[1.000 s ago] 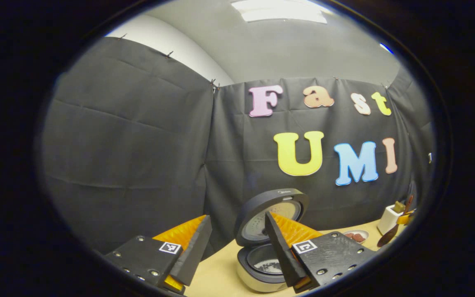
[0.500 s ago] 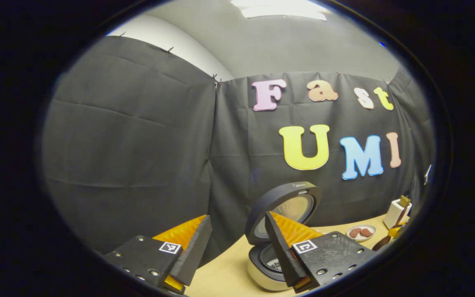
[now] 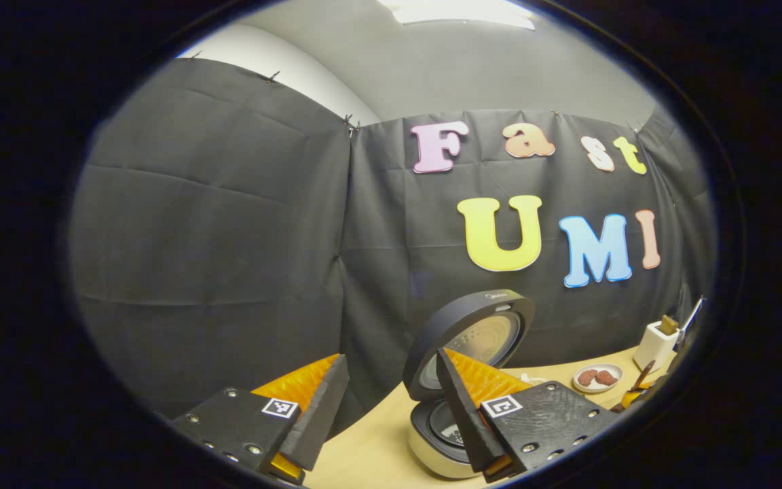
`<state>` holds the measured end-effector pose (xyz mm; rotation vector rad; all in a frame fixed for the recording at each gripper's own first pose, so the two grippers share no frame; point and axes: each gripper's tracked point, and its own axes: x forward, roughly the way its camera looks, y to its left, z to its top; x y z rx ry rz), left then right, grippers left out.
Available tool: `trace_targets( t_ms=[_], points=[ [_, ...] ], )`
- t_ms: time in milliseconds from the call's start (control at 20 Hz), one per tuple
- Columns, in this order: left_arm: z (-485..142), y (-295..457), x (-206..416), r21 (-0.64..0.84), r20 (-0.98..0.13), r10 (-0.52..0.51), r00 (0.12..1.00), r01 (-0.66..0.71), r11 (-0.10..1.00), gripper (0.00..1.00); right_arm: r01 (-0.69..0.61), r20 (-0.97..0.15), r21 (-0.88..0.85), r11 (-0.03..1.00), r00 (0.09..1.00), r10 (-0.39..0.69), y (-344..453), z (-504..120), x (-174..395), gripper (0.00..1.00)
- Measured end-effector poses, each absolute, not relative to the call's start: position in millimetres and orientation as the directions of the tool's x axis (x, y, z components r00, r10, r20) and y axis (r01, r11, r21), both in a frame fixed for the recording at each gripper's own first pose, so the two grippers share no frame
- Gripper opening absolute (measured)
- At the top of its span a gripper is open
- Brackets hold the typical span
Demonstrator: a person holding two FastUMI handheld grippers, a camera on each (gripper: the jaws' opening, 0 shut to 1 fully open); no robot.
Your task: Close the left gripper, press the button to open the rice cooker; take a wooden spoon from the chopstick holder with the right hand, scoop a spoonful of rice and pour it into the rice cooker, then put the wooden spoon back into the chopstick holder.
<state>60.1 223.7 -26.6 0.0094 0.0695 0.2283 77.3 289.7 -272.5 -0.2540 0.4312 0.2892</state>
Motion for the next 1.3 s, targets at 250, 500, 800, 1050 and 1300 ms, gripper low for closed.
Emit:
trace_targets(
  t_ms=[250, 500, 800, 1050, 1300],
  points=[
    [-28.2, 218.3, 63.2, 0.01, -0.071, 0.209, 0.975, -0.209, 0.978, 0.82, -0.33, -0.473, -0.099, 0.939, 0.845, 0.248, 302.4, -276.6, 67.1, 0.08],
    [-28.3, 214.1, 62.3, -0.007, -0.075, 0.204, 0.976, -0.205, 0.979, 0.82, -0.282, -0.523, 0.118, 0.952, 0.797, 0.301, 306.2, -278.9, 59.5, 0.08],
    [-23.5, 212.6, 56.6, -0.017, -0.063, 0.209, 0.976, -0.211, 0.977, 0.82, -0.091, -0.567, 0.493, 0.865, 0.72, 0.399, 290.7, -286.5, 59.4, 0.08],
    [-16.9, 216.7, 49.1, -0.004, -0.052, 0.229, 0.972, -0.229, 0.973, 0.82, 0.093, -0.565, 0.672, 0.735, 0.706, 0.427, 255.4, -283.4, 73.4, 0.08],
    [-5.3, 203.8, 45.6, -0.006, -0.036, 0.223, 0.974, -0.224, 0.975, 0.82, 0.167, -0.506, 0.784, 0.598, 0.73, 0.46, 230.8, -251.1, 86.6, 0.08]
  ],
)
